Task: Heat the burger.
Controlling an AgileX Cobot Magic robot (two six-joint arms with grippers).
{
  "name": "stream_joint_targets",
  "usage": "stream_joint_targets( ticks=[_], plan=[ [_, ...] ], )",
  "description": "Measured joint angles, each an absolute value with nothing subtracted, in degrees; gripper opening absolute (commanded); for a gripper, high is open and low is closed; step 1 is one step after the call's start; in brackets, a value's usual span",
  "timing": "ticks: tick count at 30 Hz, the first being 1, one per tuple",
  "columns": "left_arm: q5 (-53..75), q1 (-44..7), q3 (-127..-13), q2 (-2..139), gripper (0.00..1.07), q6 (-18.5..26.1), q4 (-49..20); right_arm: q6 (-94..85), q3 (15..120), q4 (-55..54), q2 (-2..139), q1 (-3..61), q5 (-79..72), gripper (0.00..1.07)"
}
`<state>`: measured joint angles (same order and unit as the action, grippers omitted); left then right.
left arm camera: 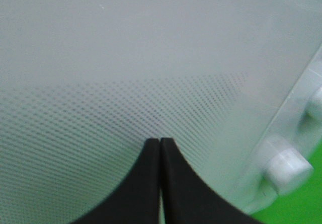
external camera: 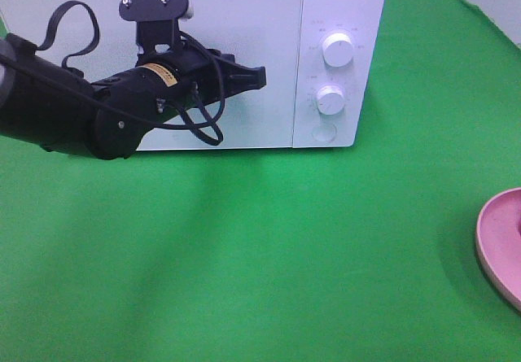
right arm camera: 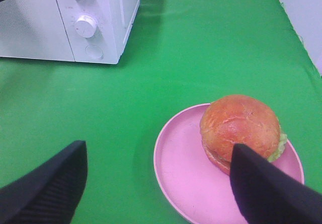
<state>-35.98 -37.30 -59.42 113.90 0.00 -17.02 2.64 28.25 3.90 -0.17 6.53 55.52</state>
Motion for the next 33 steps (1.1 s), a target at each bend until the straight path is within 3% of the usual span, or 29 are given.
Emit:
stream_joint_targets(
  ticks=[6,12,21,22,23,24,25,26,27,28,29,33],
  plan=[
    [-33.1,-35.8,-59.5,114.0,0.00,0.0,-14.8,2.6,28.2,3.9,-0.2,6.5,55.5,0.76],
    [-25.5,-35.4,-59.9,111.8,0.00,0.0,-17.2,2.6,28.2,3.9,-0.2,6.5,55.5,0.76],
    [-10.5,-39.1,-61.0,106.8,0.03,0.0,-19.3,2.6,28.2,3.9,-0.2,6.5,55.5,0.76],
    [-5.7,-39.9,-61.0,106.0,0.17,0.0,-19.0,2.6,28.2,3.9,-0.2,6.5,55.5,0.76],
    [-0.4,-40.5,-61.0,105.1,0.41,0.0,-18.9,2.6,28.2,3.9,-0.2,6.5,55.5,0.76],
    [-0.4,-40.5,-61.0,105.1,0.41,0.0,-18.9,2.6,28.2,3.9,-0.2,6.5,55.5,0.76],
    [2.4,-40.5,-61.0,104.8,0.53,0.0,-18.9,2.6,28.2,3.9,-0.2,6.5,55.5,0.76],
    [2.4,-40.5,-61.0,104.8,0.53,0.0,-18.9,2.6,28.2,3.9,-0.2,6.5,55.5,0.76],
    [7.8,-40.5,-61.0,104.0,0.82,0.0,-18.9,2.6,28.2,3.9,-0.2,6.5,55.5,0.76],
    [7.8,-40.5,-61.0,104.0,0.82,0.0,-18.9,2.6,28.2,3.9,-0.2,6.5,55.5,0.76],
    [12.7,-40.5,-61.0,103.5,1.02,0.0,-18.9,2.6,28.2,3.9,-0.2,6.5,55.5,0.76],
    [23.3,-40.5,-61.0,101.9,0.99,0.0,-18.9,2.6,28.2,3.9,-0.2,6.5,55.5,0.76]
  ],
)
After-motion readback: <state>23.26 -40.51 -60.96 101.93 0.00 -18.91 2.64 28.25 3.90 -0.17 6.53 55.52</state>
